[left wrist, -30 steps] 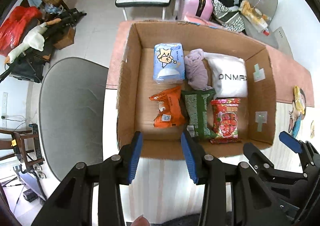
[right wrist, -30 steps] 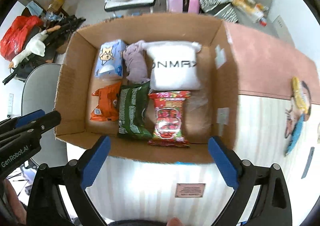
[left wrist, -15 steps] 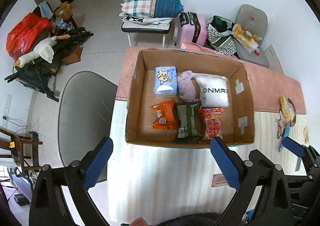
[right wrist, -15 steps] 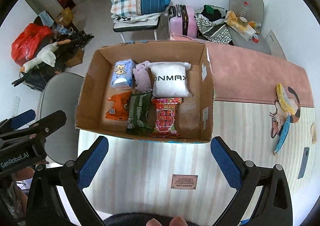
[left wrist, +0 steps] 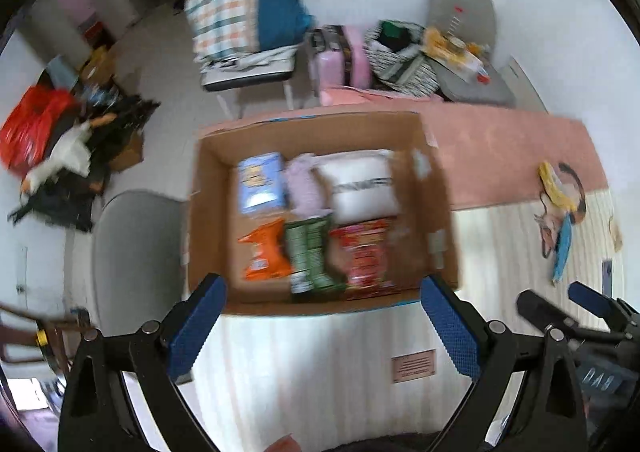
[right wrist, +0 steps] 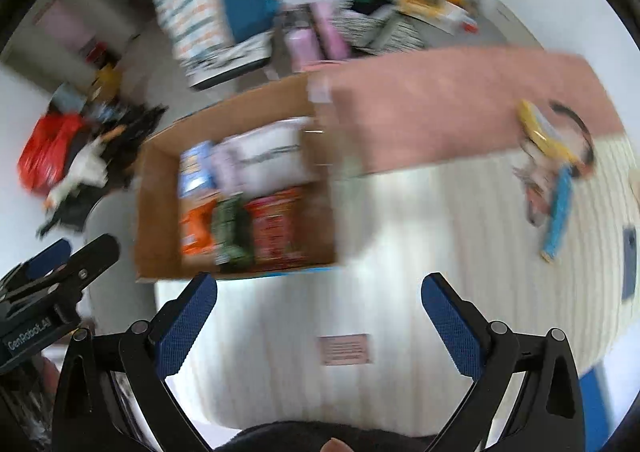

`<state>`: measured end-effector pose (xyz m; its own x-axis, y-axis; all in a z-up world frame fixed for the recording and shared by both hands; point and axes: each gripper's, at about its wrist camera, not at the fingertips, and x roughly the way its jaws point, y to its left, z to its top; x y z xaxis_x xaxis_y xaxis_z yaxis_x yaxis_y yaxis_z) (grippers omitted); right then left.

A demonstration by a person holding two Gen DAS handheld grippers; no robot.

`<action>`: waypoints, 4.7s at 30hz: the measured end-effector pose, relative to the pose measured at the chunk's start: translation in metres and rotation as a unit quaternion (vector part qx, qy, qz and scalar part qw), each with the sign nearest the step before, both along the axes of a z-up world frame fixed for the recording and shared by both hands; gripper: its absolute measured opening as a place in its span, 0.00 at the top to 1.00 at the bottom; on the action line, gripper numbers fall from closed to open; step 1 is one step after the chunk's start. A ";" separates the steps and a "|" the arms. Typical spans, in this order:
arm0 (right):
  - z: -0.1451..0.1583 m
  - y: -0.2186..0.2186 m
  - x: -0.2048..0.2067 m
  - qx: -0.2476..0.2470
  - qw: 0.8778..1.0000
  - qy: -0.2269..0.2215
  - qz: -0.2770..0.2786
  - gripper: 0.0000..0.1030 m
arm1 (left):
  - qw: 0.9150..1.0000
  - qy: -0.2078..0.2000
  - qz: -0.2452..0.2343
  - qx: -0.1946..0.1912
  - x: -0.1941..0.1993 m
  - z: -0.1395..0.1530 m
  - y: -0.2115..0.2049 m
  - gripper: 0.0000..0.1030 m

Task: Organize soft objects
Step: 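Reach the left tool to the yellow sponge while the right tool reaches the blue packet, then grasp the yellow-silver sponge with the left tool while the right tool grasps the blue packet, then carry the sponge and blue packet into the box and open both tools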

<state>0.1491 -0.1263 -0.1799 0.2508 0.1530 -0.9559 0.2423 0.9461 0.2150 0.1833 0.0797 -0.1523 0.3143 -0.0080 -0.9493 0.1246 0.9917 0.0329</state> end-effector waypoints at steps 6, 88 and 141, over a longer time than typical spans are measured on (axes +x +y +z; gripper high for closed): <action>-0.030 -0.137 -0.022 -0.012 0.992 0.036 -0.117 0.00 | 0.996 0.032 -0.077 -0.012 0.023 -0.036 -0.123 0.03; -0.241 -0.368 0.023 0.115 0.959 0.212 -0.147 0.58 | 0.817 0.253 -0.506 0.110 0.045 -0.245 -0.549 0.29; -0.042 0.074 0.103 0.015 0.986 0.059 0.152 0.82 | 0.992 0.092 0.053 -0.065 0.056 -0.074 0.092 0.53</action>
